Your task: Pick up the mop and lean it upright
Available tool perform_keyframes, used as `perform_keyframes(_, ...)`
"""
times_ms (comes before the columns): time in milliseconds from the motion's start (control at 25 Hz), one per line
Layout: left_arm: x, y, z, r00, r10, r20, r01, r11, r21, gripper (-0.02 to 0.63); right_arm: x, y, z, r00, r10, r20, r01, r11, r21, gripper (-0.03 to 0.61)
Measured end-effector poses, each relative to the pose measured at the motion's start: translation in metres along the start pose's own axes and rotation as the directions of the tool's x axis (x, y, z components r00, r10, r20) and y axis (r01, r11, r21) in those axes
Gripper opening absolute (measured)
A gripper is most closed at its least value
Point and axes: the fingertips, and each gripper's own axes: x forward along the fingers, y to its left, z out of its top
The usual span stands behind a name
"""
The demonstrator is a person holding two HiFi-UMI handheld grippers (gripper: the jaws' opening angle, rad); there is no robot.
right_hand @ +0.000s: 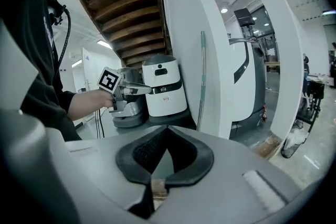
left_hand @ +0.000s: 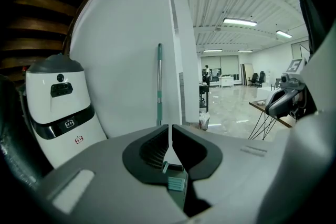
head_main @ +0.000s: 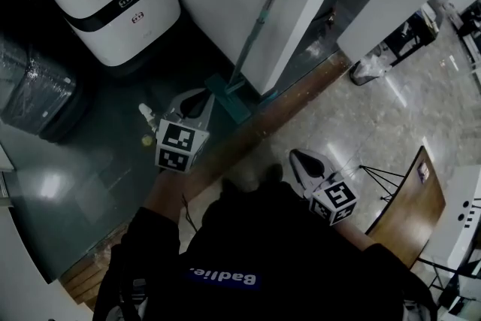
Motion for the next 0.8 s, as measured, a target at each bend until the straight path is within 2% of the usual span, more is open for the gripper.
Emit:
perform_keyframes(120,-0.005,-0.015,0.003,1.000,-0.009,0.006,0.009,1.000,0.003,0.020,-0.014,0.000,-0.003,1.000,-0.009,0.004,0.009,1.000,-0.004,0.006)
perform_keyframes(440,-0.006,-0.067,0.027,0.999,-0.039,0.007,0.039,0.997,0.070,0.020,-0.062,-0.021,-0.009,0.996,-0.048,0.075,0.048,0.999,0.005,0.005)
perform_keyframes(640,-0.002,-0.131,0.043,0.996,-0.088,-0.010,0.088,0.991,0.097,0.020,-0.122,-0.045,-0.030,0.989,-0.092,0.114,0.085,0.994,0.067,0.005)
perform_keyframes(800,0.000,-0.180,0.057,0.993,-0.111,-0.038,0.115,0.985,0.125,0.020,-0.159,-0.056,-0.060,0.986,-0.101,0.131,0.082,0.986,0.147,0.005)
